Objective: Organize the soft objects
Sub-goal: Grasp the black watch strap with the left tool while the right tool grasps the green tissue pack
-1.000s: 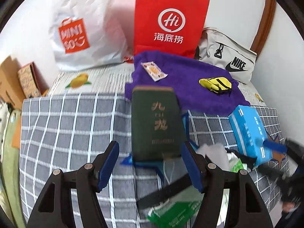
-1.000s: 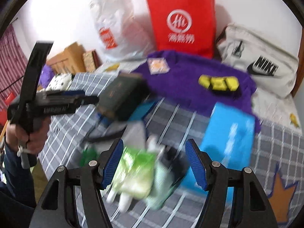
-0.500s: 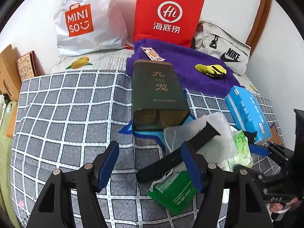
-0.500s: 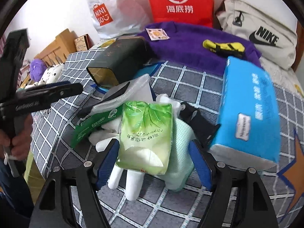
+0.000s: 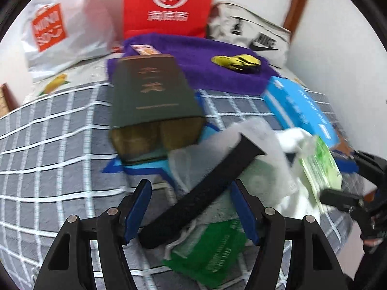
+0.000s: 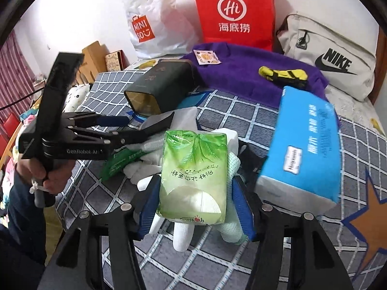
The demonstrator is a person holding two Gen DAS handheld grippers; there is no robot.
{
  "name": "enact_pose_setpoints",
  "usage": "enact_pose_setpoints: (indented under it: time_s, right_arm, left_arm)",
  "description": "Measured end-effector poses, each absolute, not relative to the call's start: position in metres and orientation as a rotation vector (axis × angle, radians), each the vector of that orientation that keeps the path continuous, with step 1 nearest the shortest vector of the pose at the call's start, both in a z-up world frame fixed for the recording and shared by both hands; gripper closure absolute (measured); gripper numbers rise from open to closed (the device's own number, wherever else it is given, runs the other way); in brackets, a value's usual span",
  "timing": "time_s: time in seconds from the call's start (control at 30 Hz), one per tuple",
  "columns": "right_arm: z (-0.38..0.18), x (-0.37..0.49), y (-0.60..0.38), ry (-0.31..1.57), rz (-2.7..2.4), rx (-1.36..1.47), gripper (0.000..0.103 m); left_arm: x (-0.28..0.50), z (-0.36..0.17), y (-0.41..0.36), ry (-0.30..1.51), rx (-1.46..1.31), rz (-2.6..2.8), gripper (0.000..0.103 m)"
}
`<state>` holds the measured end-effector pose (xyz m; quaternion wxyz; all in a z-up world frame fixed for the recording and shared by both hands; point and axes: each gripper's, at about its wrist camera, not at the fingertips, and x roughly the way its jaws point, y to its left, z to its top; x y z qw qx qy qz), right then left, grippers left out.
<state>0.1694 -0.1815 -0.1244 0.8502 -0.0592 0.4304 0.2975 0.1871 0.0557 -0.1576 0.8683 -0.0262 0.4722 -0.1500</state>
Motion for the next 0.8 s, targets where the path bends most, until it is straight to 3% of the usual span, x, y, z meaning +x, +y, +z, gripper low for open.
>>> enact_pose_setpoints:
  time_s: [0.17, 0.27, 0.33, 0.5, 0.67, 0.8]
  right_arm:
    - [-0.127, 0.174, -0.188, 0.921, 0.626, -0.098, 0.045]
    - [-0.128, 0.176, -0.187, 0.925, 0.627, -0.094, 0.045]
    - [-0.128, 0.176, -0.189, 0.925, 0.63, -0.09, 0.045]
    - [-0.128, 0.175, -0.191, 0.923, 0.634, -0.076, 0.045]
    - [-0.13, 0.175, -0.192, 0.928, 0.642, -0.077, 0.045]
    - [-0.129, 0.173, -0.191, 0.928, 0.646, -0.079, 0.045]
  left_arm:
    - [0.189, -0.163, 0.05, 0.981, -0.089, -0.375, 0.035]
    - [0.191, -0.162, 0.052, 0.969, -0.112, -0.4, 0.05]
    - [0.19, -0.161, 0.054, 0.967, -0.116, -0.405, 0.067]
    - [0.182, -0.16, 0.063, 0.977, -0.065, -0.334, 0.077]
    - [0.174, -0.166, 0.068, 1.004, -0.074, -0.333, 0.077]
    - [0.167, -0.167, 0.073, 1.011, -0.078, -0.317, 0.071]
